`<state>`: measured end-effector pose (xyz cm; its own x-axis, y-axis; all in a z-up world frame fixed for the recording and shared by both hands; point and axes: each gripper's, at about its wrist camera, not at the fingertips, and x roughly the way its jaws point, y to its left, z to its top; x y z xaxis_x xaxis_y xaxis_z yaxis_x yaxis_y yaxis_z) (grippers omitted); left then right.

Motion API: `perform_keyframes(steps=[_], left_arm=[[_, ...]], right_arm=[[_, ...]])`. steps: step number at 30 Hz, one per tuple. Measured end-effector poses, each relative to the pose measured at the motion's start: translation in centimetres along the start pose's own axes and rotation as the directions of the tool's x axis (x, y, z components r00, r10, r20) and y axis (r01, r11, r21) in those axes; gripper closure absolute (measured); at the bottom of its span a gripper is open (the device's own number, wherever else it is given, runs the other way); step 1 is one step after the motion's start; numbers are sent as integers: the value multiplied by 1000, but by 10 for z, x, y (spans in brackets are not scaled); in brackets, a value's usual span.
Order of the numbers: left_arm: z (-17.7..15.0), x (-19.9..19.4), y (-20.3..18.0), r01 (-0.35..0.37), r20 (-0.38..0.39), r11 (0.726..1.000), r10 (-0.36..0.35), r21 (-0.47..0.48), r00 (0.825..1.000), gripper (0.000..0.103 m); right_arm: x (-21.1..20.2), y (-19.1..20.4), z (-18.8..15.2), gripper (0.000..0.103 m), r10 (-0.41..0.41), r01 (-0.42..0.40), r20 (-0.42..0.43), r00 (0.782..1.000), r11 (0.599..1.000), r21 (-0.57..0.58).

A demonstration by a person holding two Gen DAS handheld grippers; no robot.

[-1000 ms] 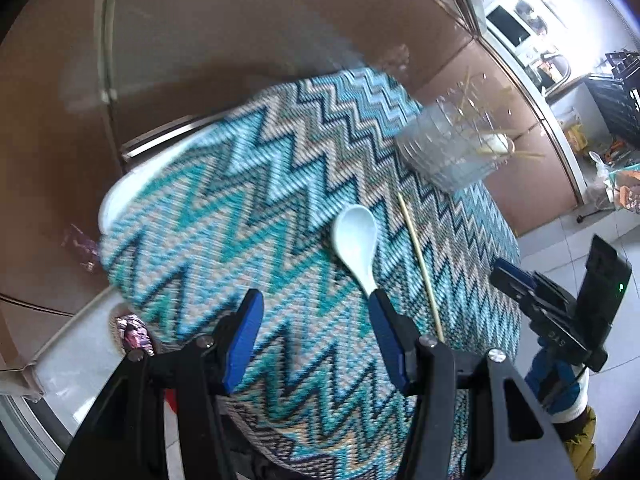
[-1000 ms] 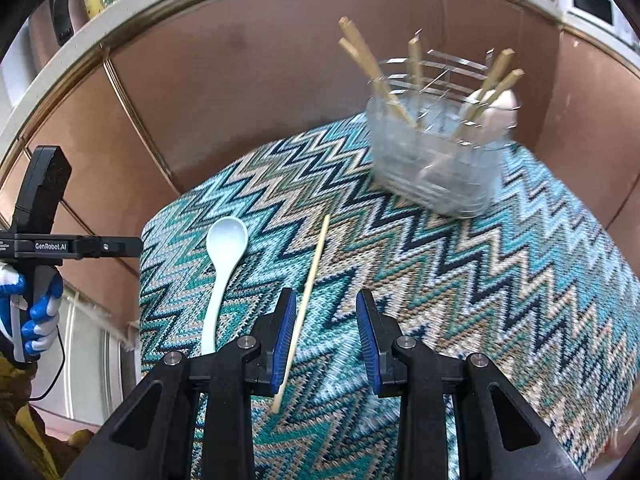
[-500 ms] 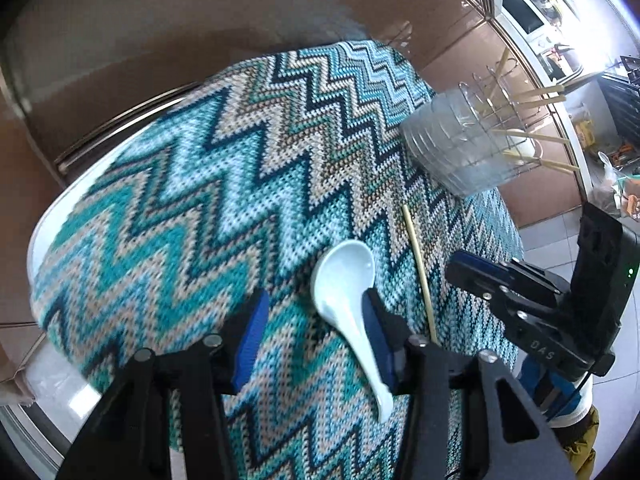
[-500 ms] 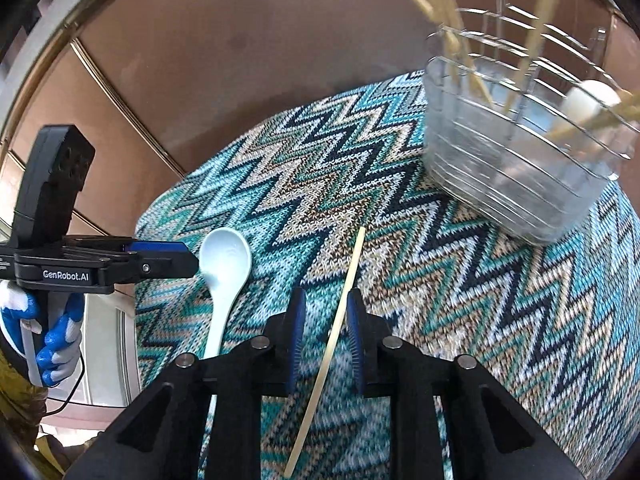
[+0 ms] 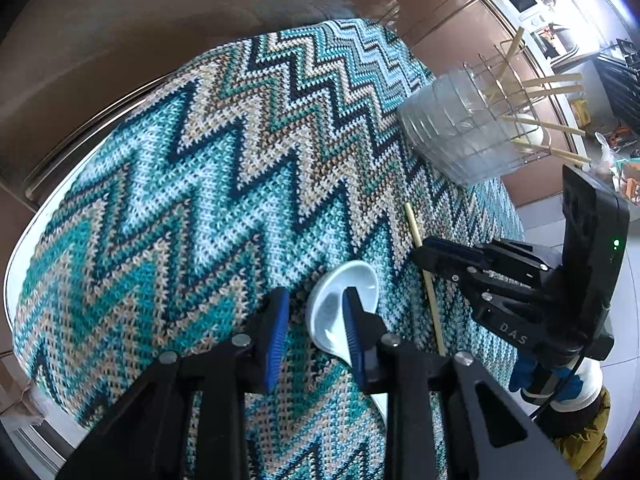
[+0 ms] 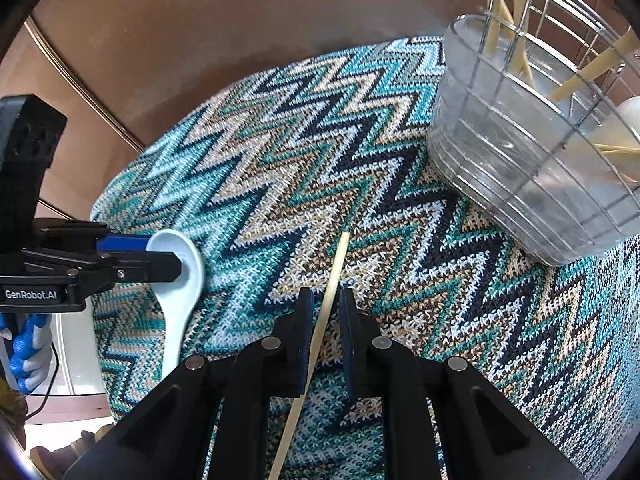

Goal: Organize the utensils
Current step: 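Grasp the last white spoon with the left tool while the right tool grasps a chopstick, then lift the spoon with the left tool while the right tool lifts its chopstick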

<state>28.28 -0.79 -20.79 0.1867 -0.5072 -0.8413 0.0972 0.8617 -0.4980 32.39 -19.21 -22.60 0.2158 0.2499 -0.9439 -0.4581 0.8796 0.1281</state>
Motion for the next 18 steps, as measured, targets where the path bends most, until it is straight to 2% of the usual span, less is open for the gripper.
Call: perform_keyframes(steps=[8,18], left_arm=[[5,9,-2,-8,-15,1000,8,17,1000,90],[10,18,-5,-15,-22,999,16,35,1000,94]], right_arm=[[16,2,8,93,-6,6,-31,1000,1000,-6],[28,5,21,93,-4,3,-55,998,1000,-10]])
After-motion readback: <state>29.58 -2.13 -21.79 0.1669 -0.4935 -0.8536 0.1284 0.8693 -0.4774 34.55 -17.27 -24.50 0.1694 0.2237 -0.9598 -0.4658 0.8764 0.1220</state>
